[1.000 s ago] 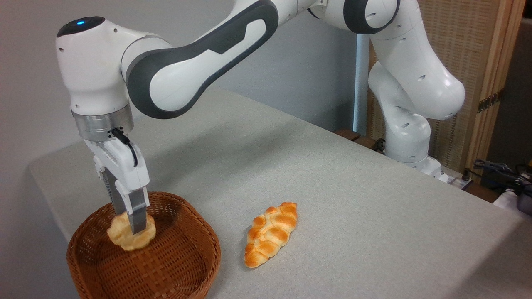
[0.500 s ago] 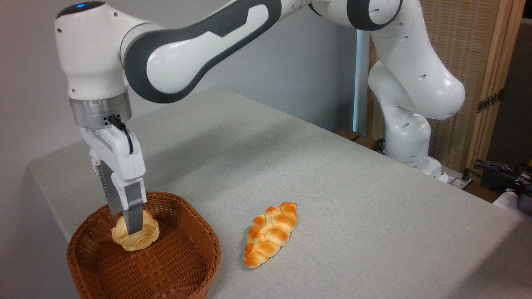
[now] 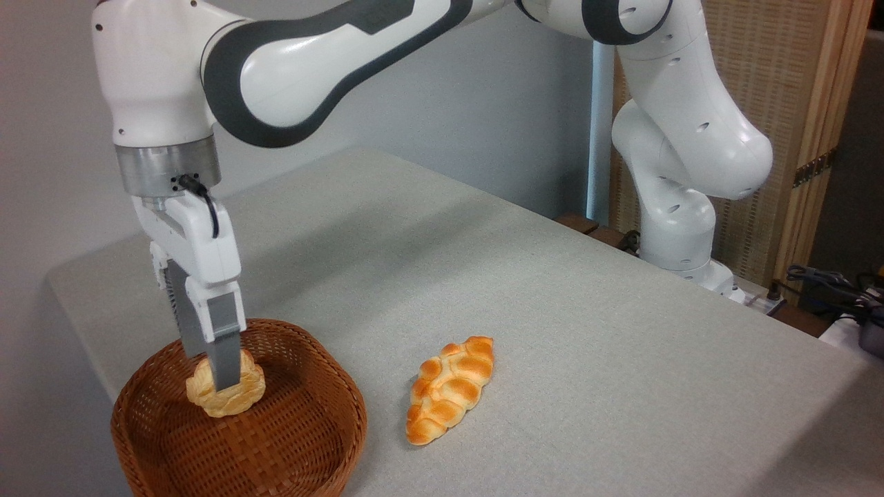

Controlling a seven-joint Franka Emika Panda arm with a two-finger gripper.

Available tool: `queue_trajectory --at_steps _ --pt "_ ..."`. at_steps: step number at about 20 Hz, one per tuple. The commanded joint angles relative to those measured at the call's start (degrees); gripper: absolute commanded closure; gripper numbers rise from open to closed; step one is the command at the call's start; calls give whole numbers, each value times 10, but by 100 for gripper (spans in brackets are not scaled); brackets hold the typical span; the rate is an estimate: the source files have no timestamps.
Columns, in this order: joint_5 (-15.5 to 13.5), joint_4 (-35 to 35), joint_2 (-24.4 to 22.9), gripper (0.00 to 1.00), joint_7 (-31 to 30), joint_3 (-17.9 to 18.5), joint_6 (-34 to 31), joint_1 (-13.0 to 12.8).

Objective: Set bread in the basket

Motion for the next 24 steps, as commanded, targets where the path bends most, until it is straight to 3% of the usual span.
queue_trajectory --at_steps 1,3,6,8,10,15,18,24 --pt "-22 -11 -73 0 7 -6 -84 31" --pt "-65 -16 -109 0 8 -7 -124 58" --pt "-76 -21 -152 0 46 -26 -226 82" --pt "-86 -62 -188 0 70 -30 -239 87" --pt "-88 -95 -214 0 78 -30 -225 87" --pt "-87 -114 -226 0 79 -16 -198 79" --pt "-84 -126 -228 0 79 13 -169 51" --pt "-83 -127 -227 0 76 41 -165 32"
